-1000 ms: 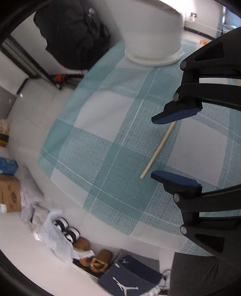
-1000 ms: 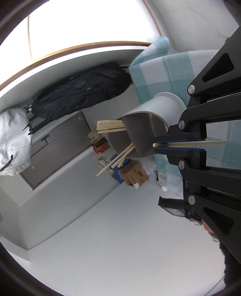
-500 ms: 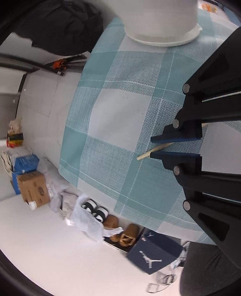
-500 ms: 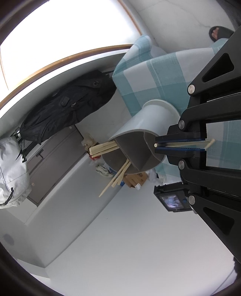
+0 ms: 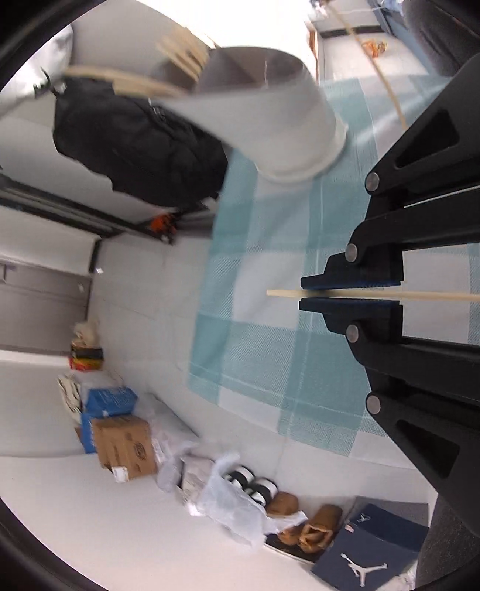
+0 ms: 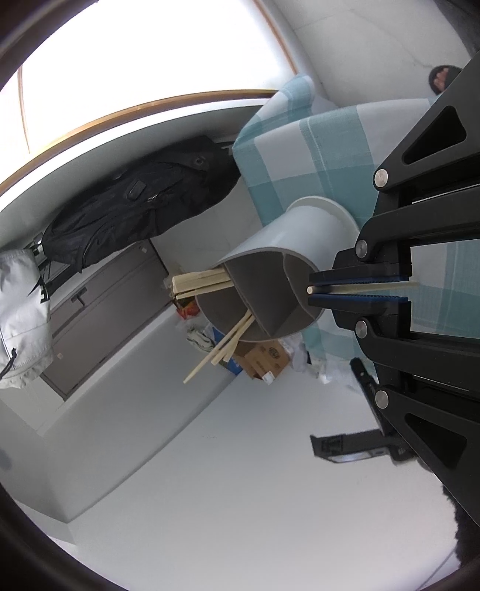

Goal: Organize utensils

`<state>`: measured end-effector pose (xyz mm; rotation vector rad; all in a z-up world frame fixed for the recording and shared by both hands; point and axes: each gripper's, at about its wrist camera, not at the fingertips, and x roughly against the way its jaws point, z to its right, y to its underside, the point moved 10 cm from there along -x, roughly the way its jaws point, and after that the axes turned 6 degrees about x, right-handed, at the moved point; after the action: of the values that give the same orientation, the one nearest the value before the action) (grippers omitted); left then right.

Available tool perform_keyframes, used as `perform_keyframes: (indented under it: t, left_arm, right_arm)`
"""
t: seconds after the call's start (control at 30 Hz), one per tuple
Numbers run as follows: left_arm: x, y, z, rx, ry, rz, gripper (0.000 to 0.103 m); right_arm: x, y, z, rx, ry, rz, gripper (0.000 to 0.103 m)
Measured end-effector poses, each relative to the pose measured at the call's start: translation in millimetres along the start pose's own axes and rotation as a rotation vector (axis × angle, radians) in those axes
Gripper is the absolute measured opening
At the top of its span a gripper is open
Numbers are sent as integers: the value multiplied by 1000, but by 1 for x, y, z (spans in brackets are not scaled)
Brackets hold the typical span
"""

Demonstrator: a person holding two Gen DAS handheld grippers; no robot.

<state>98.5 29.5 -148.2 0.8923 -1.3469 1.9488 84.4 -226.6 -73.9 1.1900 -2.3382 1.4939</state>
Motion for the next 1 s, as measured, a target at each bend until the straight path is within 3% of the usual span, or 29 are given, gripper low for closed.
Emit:
perform_keyframes:
  t: [0.23,0.4,0.7,1.0]
  left_arm:
    - [59,-21,52,-32,163,151,0]
    - [78,-32,77,-83,240,199,0]
    - [107,-35,95,-150,289,250,0]
    - [131,-31,116,-211,337,248,0]
  right_arm:
    - [5,-5,-13,58,10,23,4]
    - [9,-13,-26,130,25,47,4]
    - [17,-21,-33,143,38,70,4]
    - [23,-31,-47,172,27,96,4]
